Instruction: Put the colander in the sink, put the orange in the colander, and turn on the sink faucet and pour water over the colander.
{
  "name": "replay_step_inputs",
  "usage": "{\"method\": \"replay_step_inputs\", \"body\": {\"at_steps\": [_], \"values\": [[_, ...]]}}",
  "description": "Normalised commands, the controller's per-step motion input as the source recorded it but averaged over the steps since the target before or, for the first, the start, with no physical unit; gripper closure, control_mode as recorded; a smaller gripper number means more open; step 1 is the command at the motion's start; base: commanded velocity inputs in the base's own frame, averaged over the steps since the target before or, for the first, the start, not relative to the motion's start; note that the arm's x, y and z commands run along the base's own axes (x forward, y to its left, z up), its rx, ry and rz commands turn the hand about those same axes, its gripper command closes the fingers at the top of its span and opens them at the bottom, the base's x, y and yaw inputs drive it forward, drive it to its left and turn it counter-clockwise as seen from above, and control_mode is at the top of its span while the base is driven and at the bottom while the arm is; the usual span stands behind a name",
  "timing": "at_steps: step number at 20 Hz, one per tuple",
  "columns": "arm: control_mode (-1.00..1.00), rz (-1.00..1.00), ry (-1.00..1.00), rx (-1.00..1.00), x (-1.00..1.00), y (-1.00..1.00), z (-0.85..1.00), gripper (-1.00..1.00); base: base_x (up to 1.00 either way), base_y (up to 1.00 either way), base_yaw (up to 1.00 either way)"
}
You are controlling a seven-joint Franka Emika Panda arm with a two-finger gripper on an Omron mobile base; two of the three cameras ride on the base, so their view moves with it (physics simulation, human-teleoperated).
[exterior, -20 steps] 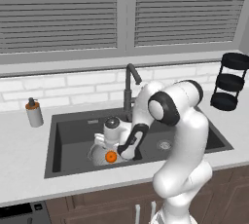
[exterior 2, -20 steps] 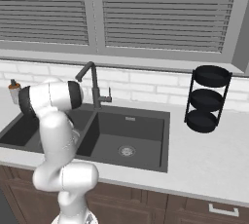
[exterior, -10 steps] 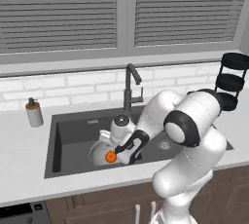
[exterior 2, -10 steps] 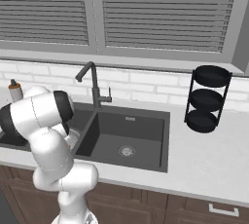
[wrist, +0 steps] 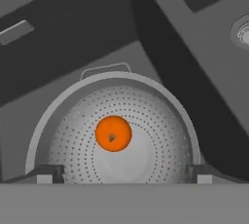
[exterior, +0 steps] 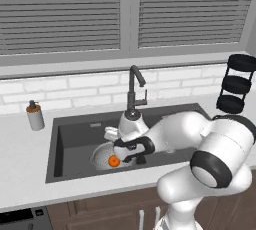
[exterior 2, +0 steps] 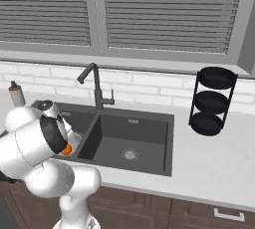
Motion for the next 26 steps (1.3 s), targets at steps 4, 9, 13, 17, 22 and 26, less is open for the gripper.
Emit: {"method": "replay_step_inputs", "body": {"at_steps": [4, 9, 13, 17, 22, 26], "values": [[-1.0, 0.12, -0.02, -0.07, -0.3, 0.0, 0.76, -1.0, 0.0, 0.0, 0.0], [-1.0, 0.08, -0.01, -0.06, -0.36, 0.0, 0.75, -1.0, 0.0, 0.0, 0.0], [-1.0, 0.05, -0.02, -0.05, -0.4, 0.0, 0.73, -1.0, 0.0, 0.0, 0.0], [-1.0, 0.02, -0.03, -0.03, -0.42, 0.0, 0.77, -1.0, 0.0, 0.0, 0.0], [-1.0, 0.03, -0.16, -0.02, -0.33, -0.01, 0.73, -1.0, 0.0, 0.0, 0.0], [-1.0, 0.02, -0.29, -0.03, -0.27, -0.23, 0.43, -1.0, 0.0, 0.0, 0.0]]}}
